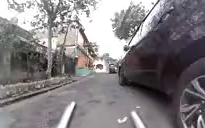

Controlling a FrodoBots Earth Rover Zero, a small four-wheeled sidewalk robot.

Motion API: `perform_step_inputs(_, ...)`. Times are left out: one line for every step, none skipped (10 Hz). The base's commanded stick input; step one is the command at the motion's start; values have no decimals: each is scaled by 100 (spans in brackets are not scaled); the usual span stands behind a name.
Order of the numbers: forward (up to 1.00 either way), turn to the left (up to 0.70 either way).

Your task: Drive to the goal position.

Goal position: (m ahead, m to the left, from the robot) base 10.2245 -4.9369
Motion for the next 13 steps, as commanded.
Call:
perform_step_inputs(85, -8)
perform_step_inputs(85, 1)
perform_step_inputs(85, 0)
perform_step_inputs(85, 0)
perform_step_inputs(85, 0)
perform_step_inputs(85, 0)
perform_step_inputs(85, 0)
perform_step_inputs(85, 0)
perform_step_inputs(85, 0)
perform_step_inputs(85, 0)
perform_step_inputs(85, 0)
perform_step_inputs(85, 0)
perform_step_inputs(85, 0)
